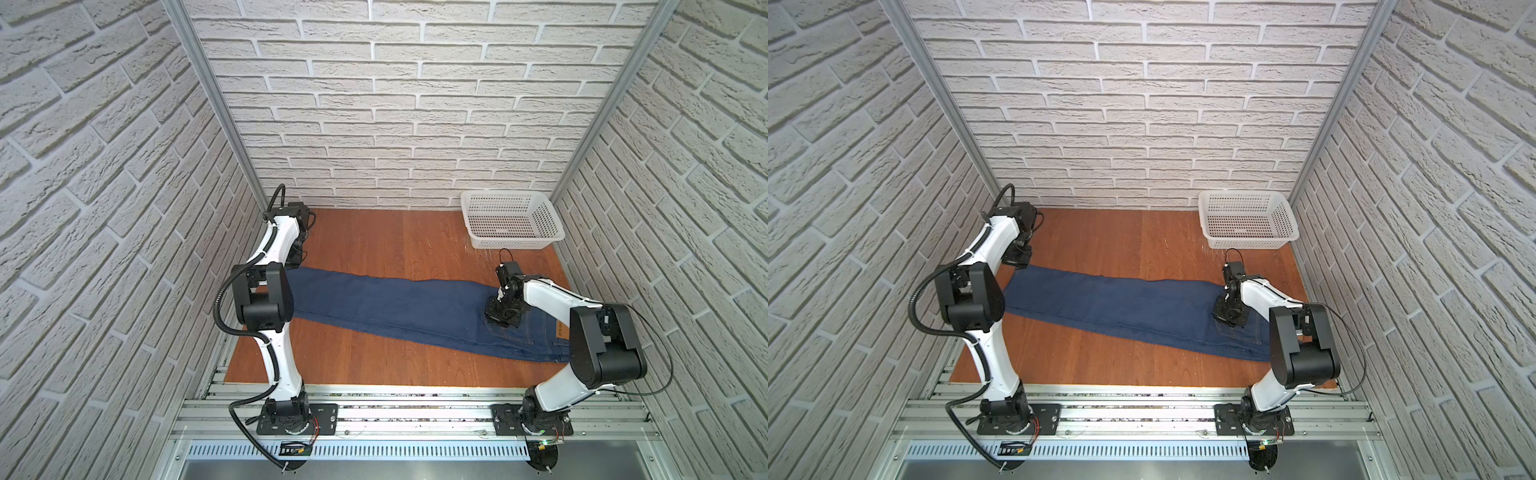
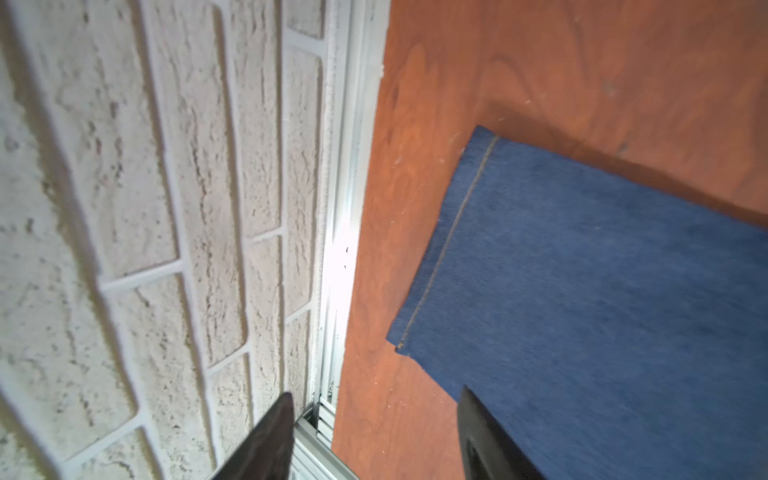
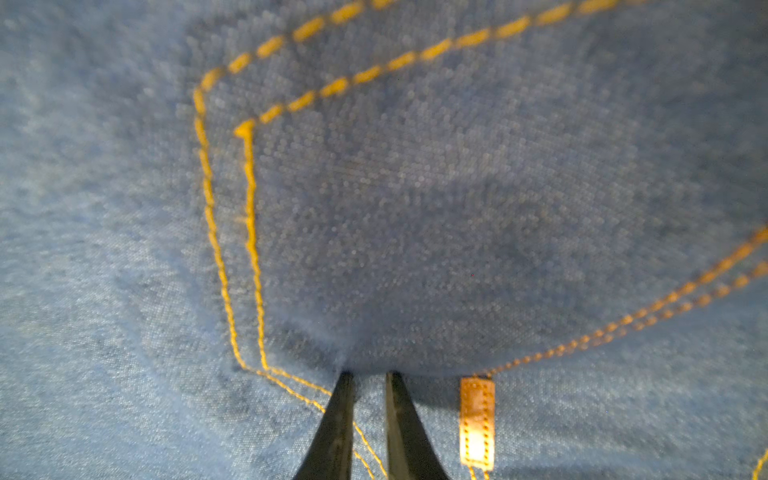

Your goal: Fold and stack the trousers

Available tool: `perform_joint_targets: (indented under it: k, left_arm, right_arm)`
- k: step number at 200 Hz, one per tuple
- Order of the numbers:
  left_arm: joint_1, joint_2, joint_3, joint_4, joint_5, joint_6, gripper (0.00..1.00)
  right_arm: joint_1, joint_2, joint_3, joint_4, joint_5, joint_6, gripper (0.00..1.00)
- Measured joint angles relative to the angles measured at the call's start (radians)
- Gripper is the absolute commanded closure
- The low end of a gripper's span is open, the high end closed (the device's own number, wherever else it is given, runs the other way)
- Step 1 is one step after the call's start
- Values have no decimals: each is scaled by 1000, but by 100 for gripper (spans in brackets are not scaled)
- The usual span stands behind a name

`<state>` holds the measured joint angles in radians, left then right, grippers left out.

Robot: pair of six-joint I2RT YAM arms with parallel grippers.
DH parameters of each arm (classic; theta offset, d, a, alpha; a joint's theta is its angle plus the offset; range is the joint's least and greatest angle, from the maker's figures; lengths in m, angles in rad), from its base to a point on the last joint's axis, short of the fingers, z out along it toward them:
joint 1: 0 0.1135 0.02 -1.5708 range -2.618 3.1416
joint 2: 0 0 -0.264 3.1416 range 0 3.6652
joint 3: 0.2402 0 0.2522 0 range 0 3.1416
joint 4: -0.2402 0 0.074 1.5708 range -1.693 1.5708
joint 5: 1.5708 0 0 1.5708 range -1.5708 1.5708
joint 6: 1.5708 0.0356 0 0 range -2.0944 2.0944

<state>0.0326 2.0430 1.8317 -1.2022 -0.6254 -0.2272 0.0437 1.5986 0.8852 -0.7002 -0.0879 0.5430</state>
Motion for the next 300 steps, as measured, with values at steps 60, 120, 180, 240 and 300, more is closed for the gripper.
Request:
perform_joint_targets:
  k: [60, 120, 180, 240, 300]
  left_arm:
    - [19, -17, 4, 17, 79, -13, 25]
    - [115, -69, -193, 135, 340, -84, 25]
    - [273, -229, -309, 230, 563, -180, 25]
    - [326, -223, -291, 261, 633, -190, 26]
    - [327, -50, -254, 274, 673, -156, 27]
  right_arm:
    - [1, -3, 7, -19, -20, 0, 82]
    - [2, 56, 64, -52, 6, 9, 82]
    - [2, 176, 209, -126, 84, 25, 82]
    - [-7, 274, 342, -99, 166, 25, 82]
    - [-13, 271, 339, -93, 182, 25, 82]
